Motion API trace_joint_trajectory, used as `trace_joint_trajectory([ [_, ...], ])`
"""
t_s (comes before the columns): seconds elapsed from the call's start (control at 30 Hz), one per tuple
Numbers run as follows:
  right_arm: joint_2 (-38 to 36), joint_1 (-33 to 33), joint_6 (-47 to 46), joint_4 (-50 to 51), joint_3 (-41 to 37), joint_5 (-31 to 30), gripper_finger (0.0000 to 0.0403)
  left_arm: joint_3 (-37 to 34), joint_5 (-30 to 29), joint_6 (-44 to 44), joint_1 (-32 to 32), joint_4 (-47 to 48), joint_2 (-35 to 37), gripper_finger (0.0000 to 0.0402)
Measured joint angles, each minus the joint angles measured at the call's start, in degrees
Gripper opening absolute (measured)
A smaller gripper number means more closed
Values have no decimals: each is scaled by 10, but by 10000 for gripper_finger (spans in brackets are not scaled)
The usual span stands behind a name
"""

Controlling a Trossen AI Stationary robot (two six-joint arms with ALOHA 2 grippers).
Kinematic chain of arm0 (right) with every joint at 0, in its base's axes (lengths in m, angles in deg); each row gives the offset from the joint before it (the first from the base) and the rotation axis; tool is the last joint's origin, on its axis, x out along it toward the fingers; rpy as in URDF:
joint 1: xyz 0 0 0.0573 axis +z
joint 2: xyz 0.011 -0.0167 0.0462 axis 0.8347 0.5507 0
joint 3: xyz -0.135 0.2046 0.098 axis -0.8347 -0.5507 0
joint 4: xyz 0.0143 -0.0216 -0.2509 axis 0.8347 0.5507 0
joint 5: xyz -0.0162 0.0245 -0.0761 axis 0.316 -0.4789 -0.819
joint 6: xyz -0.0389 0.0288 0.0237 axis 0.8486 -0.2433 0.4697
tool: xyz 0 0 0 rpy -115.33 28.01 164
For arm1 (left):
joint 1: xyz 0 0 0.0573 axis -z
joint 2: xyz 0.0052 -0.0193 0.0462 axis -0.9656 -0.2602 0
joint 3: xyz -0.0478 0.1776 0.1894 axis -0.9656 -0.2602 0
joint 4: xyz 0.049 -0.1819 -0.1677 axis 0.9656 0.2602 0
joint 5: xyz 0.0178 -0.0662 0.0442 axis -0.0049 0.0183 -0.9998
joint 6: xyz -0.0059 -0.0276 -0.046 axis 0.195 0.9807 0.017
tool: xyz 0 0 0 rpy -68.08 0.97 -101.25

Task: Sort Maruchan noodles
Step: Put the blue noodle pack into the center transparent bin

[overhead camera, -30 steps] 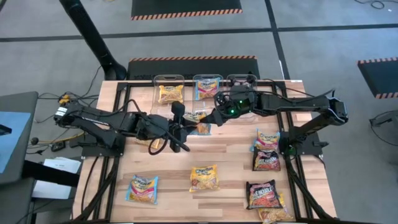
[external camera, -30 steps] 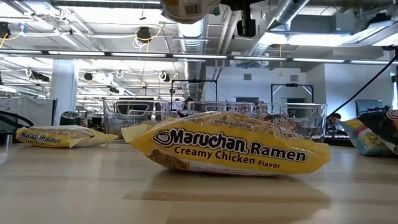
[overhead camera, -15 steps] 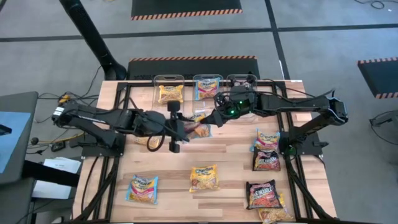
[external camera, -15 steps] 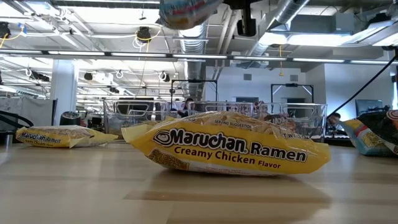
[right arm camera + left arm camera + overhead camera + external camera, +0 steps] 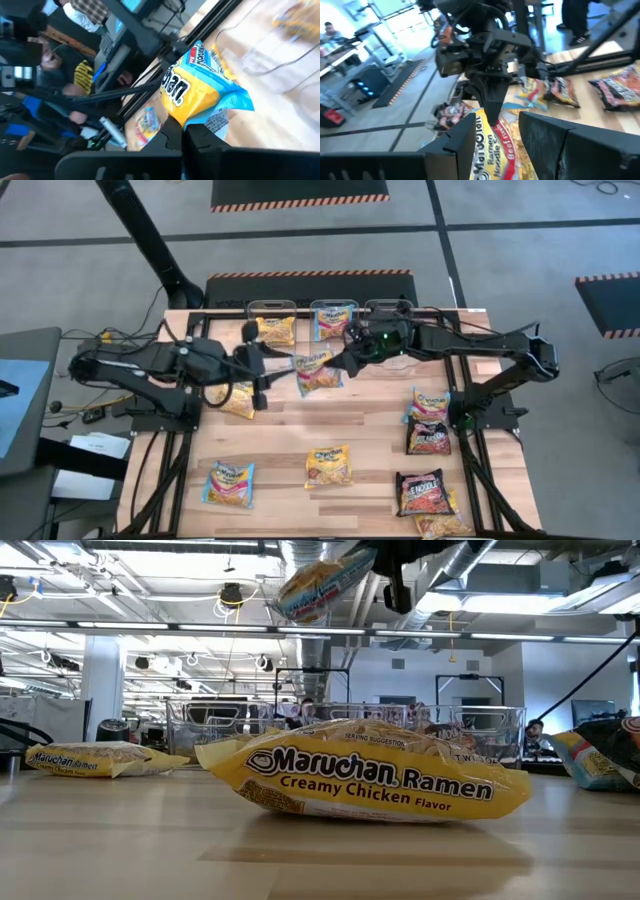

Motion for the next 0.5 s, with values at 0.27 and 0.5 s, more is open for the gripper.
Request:
trace_joint_trajectory([
  [0.27,0,-89,104,5,0,6,5,0,-34,0,-27,10,34,142],
  [0.5,0,-175,269,10,0,36,5,0,-34,-2,-58,11,51,142],
])
